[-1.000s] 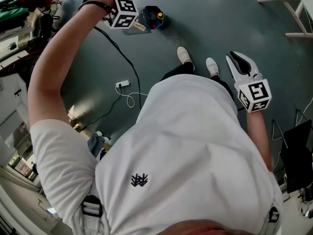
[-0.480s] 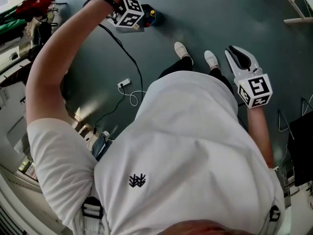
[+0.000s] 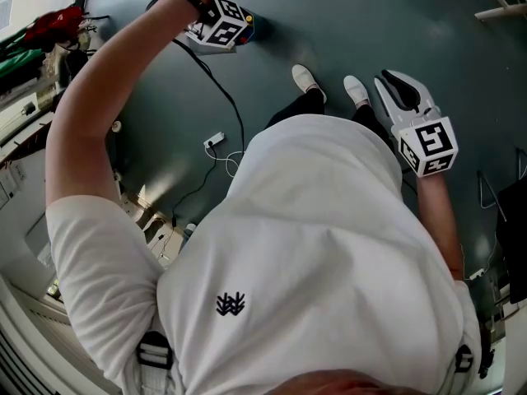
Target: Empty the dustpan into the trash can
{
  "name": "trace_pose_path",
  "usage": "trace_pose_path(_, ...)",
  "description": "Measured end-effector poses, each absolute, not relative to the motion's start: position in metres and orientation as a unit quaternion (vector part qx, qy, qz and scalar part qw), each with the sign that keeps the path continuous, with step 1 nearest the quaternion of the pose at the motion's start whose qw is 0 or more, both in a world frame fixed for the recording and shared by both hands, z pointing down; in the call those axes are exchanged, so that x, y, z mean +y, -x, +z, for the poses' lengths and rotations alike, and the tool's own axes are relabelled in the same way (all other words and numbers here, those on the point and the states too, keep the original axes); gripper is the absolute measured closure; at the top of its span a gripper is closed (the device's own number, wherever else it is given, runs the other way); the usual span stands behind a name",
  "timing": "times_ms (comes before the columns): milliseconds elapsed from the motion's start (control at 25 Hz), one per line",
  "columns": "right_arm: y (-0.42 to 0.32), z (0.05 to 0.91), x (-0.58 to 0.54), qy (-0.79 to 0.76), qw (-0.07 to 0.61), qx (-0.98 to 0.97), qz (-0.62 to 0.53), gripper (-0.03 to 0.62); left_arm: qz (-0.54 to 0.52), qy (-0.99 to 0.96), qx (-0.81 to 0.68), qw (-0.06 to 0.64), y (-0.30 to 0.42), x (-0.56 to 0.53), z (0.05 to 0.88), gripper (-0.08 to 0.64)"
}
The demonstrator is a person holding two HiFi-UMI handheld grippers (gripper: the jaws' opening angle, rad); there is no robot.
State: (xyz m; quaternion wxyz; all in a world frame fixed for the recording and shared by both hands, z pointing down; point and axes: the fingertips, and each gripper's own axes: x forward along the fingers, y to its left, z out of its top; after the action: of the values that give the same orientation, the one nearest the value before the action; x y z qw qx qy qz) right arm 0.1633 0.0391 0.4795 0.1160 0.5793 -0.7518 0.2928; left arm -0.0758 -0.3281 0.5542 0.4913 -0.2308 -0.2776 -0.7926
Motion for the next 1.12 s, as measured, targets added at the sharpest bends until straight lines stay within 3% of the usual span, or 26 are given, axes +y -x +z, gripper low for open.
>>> trace_pose_path(440,-0.163,0.477,0.042,-0.569,0.123,-0.762,0.284,0.53,-0.802,0.224,-0.278,0.479,0.082,-0.32,0.554,0.506)
trace_pose_path(1120,-0.151,0.467,0.028,-0.532,0.137,-0.794,0.261,0.529,-0.844,0.249,-0.236,0.412,0.146,-0.318,0.525,0.506)
